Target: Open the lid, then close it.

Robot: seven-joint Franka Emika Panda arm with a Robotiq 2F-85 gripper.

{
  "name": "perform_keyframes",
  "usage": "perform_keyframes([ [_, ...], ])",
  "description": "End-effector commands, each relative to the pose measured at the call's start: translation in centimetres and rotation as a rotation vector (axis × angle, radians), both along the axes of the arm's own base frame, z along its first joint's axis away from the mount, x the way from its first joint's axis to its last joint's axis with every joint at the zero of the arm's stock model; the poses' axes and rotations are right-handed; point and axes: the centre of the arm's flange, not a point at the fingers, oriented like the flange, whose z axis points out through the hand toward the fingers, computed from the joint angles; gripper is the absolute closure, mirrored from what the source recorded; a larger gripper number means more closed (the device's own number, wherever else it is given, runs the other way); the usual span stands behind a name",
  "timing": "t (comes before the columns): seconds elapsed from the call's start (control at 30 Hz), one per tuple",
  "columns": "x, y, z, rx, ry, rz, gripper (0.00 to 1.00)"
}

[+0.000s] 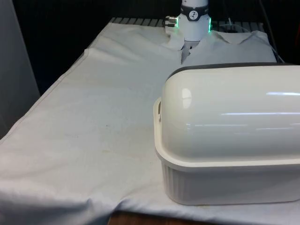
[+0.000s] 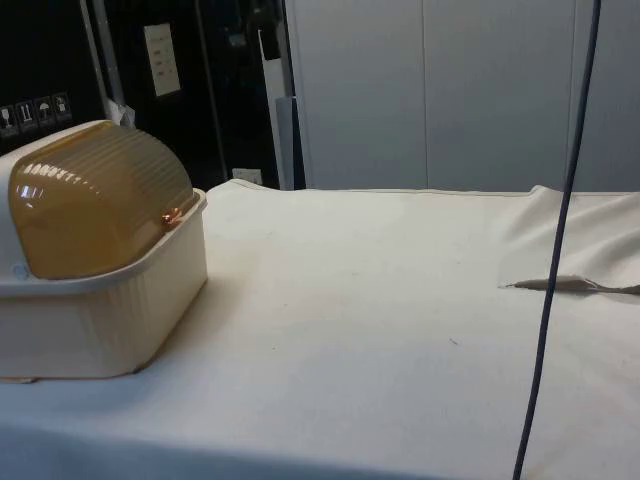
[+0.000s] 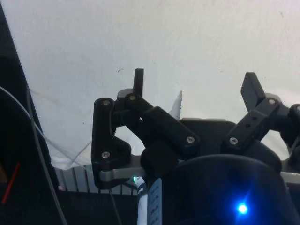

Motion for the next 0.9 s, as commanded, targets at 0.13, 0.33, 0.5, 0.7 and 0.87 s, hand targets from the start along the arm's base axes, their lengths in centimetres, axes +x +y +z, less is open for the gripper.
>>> perform_keyframes([
  [0.13, 0.3, 1.3, -0.4, -0.006, -0.017, 0.003, 0.0],
  [0.33, 0.5, 1.9, -0.9, -0.007, -0.014, 0.009, 0.0],
  [0.5, 0.6, 2.2, -2.1, -0.025, -0.04, 0.013, 0.0],
  [0.7, 0.7, 2.3, -3.0, -0.035, -0.05, 0.022, 0.0],
  [0.87, 0.8, 2.6, -3.6, -0.033, -0.064, 0.027, 0.0],
])
